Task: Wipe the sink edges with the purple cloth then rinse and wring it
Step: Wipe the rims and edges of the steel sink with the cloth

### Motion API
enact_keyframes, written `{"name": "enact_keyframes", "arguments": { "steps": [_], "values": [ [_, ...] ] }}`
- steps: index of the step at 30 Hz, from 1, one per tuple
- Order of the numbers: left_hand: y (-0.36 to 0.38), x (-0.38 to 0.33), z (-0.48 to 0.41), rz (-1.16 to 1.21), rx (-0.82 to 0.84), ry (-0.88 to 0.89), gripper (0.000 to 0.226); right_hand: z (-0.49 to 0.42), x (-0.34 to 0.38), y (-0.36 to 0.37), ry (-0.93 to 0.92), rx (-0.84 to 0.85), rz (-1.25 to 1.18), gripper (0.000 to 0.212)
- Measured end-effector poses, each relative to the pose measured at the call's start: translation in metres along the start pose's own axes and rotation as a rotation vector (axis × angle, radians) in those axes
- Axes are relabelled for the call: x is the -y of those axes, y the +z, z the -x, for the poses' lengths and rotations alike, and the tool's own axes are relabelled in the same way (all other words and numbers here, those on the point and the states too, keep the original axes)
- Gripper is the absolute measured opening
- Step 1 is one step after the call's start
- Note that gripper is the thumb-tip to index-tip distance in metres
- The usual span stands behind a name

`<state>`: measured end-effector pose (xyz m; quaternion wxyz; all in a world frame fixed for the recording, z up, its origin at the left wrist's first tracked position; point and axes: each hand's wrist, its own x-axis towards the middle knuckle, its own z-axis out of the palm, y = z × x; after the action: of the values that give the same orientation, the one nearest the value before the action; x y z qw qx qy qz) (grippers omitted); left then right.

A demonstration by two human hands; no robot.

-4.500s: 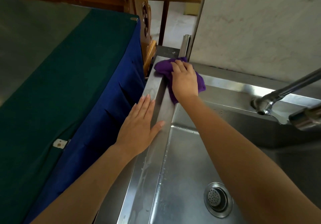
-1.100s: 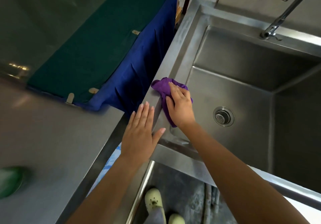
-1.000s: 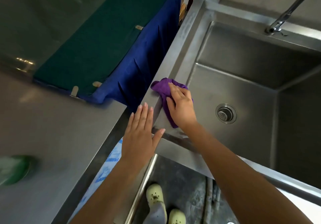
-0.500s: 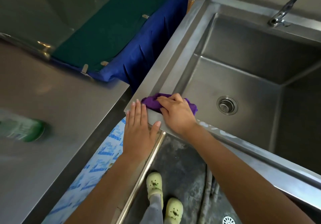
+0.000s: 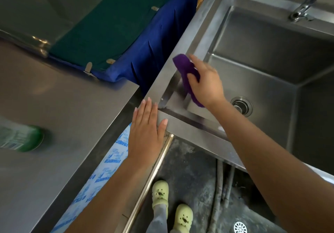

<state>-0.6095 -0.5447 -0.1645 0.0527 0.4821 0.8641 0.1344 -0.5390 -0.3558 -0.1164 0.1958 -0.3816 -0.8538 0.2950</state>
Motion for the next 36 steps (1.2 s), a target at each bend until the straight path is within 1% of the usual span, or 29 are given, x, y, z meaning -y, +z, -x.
{"name": "enact_keyframes", "arguments": {
  "steps": [1,3,5,7,9,11,13,15,16,18,21,24,26,28,30,31,32,33,35,36],
  "values": [
    [-0.001,0.004,-0.003,-0.002,0.001,0.009,0.082,-0.009,0.004,0.01,-0.032,0.077,0.021,0.046],
    [0.0,0.01,-0.006,-0.037,0.001,0.038,0.078,-0.009,0.009,0.032,-0.095,0.192,0.07,0.042],
    [0.003,0.013,-0.006,-0.07,0.007,0.059,0.076,0.009,0.009,0.046,-0.134,0.169,0.129,0.038],
    [0.005,0.013,-0.006,-0.077,-0.001,0.06,0.076,0.028,0.006,0.05,-0.154,0.133,0.151,0.038],
    [0.004,0.013,-0.005,-0.084,0.0,0.058,0.078,0.042,0.002,0.047,-0.188,0.146,0.162,0.037],
    [0.005,0.013,-0.006,-0.092,0.006,0.059,0.078,0.05,-0.004,0.04,-0.243,0.191,0.207,0.04],
    [0.005,0.013,-0.005,-0.093,0.007,0.058,0.077,0.054,-0.008,0.031,-0.281,0.283,0.221,0.047],
    [0.005,0.013,-0.004,-0.087,0.007,0.058,0.077,0.055,-0.012,0.022,-0.277,0.353,0.203,0.052],
    [0.004,0.014,-0.004,-0.085,0.008,0.058,0.077,0.057,-0.013,0.018,-0.269,0.354,0.2,0.052],
    [0.002,0.013,-0.005,-0.077,0.015,0.056,0.077,0.066,-0.018,0.01,-0.235,0.318,0.201,0.051],
    [0.0,0.011,-0.004,-0.074,0.028,0.042,0.076,0.089,-0.028,-0.009,-0.124,0.278,0.204,0.048],
    [-0.002,0.007,-0.004,-0.068,0.053,0.019,0.077,0.111,-0.035,-0.026,-0.01,0.256,0.232,0.037],
    [-0.005,0.004,-0.005,-0.071,0.071,0.011,0.078,0.123,-0.036,-0.027,0.039,0.165,0.296,0.036],
    [-0.007,0.001,-0.005,-0.077,0.095,-0.005,0.079,0.126,-0.03,-0.026,0.18,0.059,0.323,0.032],
    [-0.009,-0.002,-0.004,-0.07,0.114,-0.003,0.079,0.116,-0.019,-0.021,0.337,0.0,0.232,0.029],
    [-0.01,-0.004,-0.004,-0.06,0.126,0.022,0.079,0.108,-0.011,-0.018,0.355,-0.015,0.156,0.031],
    [-0.01,-0.007,-0.005,-0.046,0.14,0.068,0.079,0.099,-0.001,-0.013,0.323,0.006,0.098,0.033],
    [-0.01,-0.01,-0.006,-0.023,0.154,0.125,0.08,0.09,0.008,-0.007,0.242,0.072,0.084,0.035],
    [-0.009,-0.017,-0.008,0.033,0.189,0.211,0.085,0.082,0.018,0.007,0.04,0.245,0.202,0.032],
    [-0.009,-0.018,-0.009,0.053,0.201,0.225,0.086,0.08,0.017,0.01,0.025,0.306,0.289,0.033]
  ]
}}
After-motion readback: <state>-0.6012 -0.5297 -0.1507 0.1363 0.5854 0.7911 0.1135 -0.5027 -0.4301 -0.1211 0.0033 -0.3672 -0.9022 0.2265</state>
